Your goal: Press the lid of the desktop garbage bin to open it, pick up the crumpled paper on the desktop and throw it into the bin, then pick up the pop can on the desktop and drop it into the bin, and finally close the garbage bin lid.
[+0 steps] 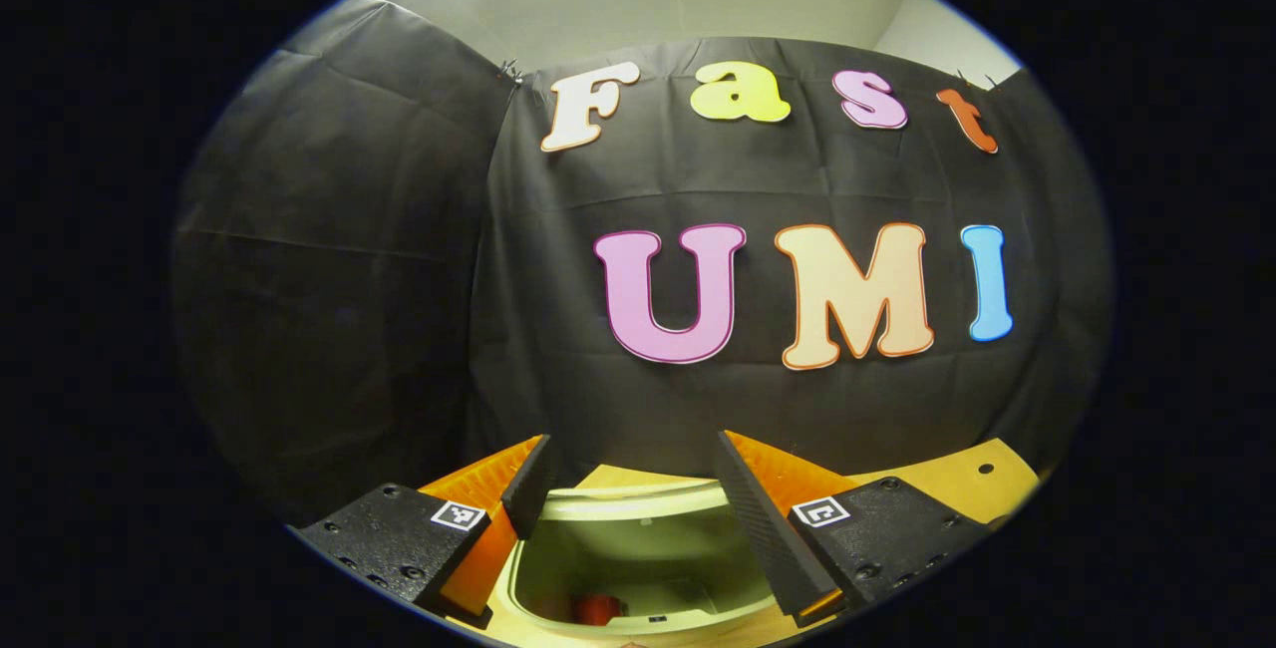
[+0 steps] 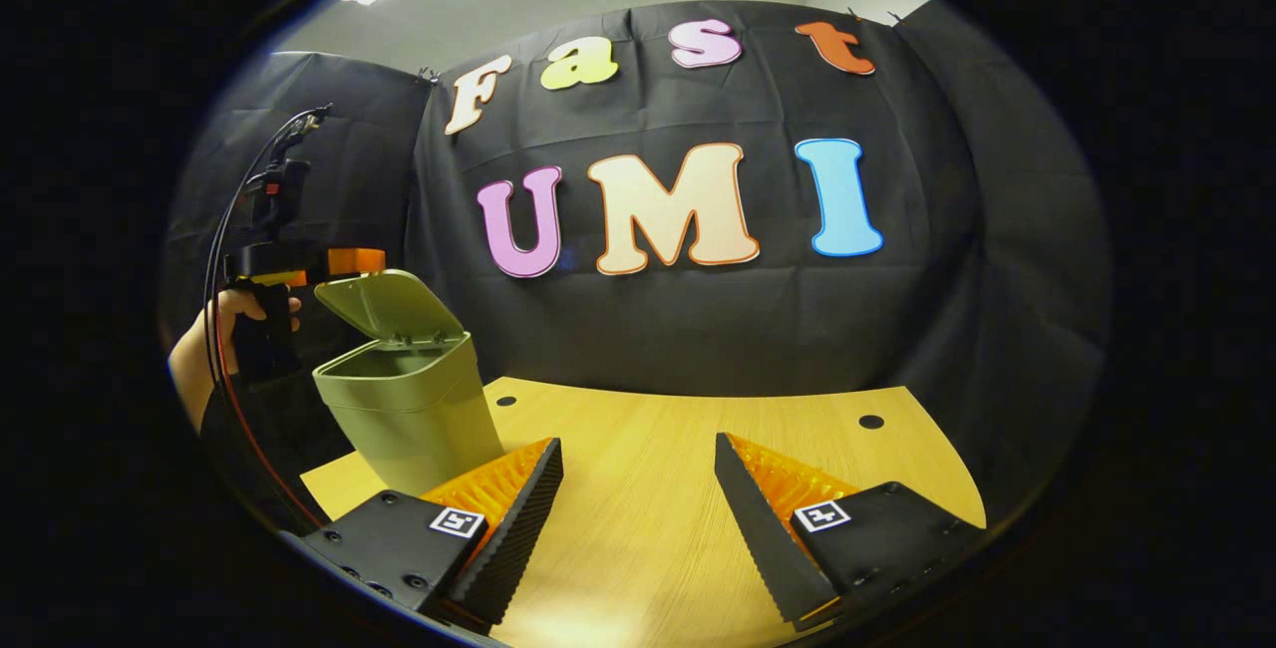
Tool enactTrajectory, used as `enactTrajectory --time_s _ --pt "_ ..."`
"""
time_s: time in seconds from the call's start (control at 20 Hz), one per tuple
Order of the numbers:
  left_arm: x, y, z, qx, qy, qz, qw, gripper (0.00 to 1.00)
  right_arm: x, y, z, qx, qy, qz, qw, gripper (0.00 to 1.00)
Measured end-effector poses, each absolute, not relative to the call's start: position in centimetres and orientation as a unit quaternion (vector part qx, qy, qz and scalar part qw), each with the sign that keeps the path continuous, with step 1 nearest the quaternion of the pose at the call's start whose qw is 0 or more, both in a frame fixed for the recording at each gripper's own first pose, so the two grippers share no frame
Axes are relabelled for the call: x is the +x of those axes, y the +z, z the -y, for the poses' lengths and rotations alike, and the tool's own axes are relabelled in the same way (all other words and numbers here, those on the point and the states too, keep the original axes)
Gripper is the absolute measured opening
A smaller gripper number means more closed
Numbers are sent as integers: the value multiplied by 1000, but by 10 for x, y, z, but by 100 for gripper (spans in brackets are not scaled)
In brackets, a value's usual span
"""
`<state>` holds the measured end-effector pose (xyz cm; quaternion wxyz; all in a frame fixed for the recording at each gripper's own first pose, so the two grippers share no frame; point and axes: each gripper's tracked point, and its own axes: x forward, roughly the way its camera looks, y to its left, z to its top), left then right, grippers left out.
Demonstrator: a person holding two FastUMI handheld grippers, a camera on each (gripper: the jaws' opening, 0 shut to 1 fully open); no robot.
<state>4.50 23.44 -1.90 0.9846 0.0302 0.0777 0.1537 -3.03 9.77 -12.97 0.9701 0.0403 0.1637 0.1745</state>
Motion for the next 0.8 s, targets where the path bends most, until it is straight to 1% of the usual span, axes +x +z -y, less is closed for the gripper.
enactTrajectory --time_s 0.25,0.35,0.4,0.55,0.8 --pt "32 -51 -224 23 147 -96 984 95 -33 -134 -104 30 188 -169 967 96" --pt "27 -64 -222 19 148 -104 983 95 -34 -137 -107 25 192 -174 966 95" --pt "25 -67 -220 15 146 -102 984 95 -35 -138 -108 20 193 -174 965 96" --pt "18 -81 -218 9 146 -107 983 95 -37 -143 -112 13 200 -179 963 96" --pt "9 -106 -216 0 146 -133 980 95 -38 -147 -118 13 204 -181 962 96"
